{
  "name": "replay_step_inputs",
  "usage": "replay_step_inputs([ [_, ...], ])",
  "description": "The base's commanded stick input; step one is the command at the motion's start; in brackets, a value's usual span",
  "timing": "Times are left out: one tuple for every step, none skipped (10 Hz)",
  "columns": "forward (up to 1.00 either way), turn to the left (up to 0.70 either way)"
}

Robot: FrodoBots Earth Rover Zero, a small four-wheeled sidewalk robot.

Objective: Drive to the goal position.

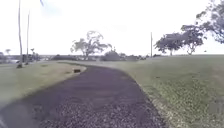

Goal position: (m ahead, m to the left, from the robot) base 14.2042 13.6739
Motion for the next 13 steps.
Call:
replay_step_inputs([
  [0.50,0.00],
  [0.50,0.00],
  [0.50,0.00],
  [0.50,0.00],
  [0.50,0.00],
  [0.50,0.00],
  [0.50,0.00],
  [0.50,0.00],
  [0.50,0.00],
  [0.50,0.00],
  [0.50,0.00],
  [0.50,0.00],
  [0.50,0.00],
])
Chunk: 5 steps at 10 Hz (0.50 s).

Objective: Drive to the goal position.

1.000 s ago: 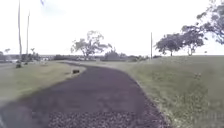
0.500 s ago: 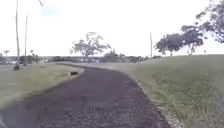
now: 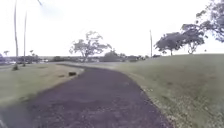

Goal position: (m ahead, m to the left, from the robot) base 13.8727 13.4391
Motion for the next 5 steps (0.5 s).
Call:
replay_step_inputs([
  [0.50,0.00],
  [0.50,0.00],
  [0.50,0.00],
  [0.50,0.00],
  [0.50,0.00],
])
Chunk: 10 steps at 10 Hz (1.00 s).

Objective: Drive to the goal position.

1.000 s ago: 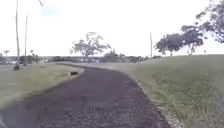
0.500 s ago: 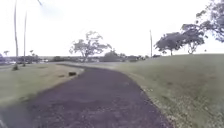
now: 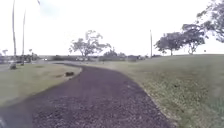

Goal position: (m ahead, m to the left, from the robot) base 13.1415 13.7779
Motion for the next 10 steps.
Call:
replay_step_inputs([
  [0.50,0.00],
  [0.50,0.00],
  [0.50,0.00],
  [0.50,0.00],
  [0.50,0.00],
  [0.50,0.00],
  [0.50,0.00],
  [0.50,0.00],
  [0.50,0.00],
  [0.50,0.00],
])
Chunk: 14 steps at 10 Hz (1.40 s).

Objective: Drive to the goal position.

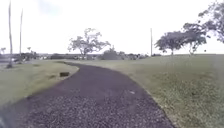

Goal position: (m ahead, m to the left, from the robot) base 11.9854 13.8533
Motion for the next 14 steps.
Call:
replay_step_inputs([
  [0.50,0.00],
  [0.50,0.00],
  [0.45,0.00],
  [0.07,0.00],
  [0.00,0.00],
  [0.00,0.00],
  [0.00,0.00],
  [0.00,0.00],
  [0.00,0.00],
  [0.00,0.00],
  [0.00,0.00],
  [0.00,0.00],
  [0.00,0.00],
  [0.18,0.00],
])
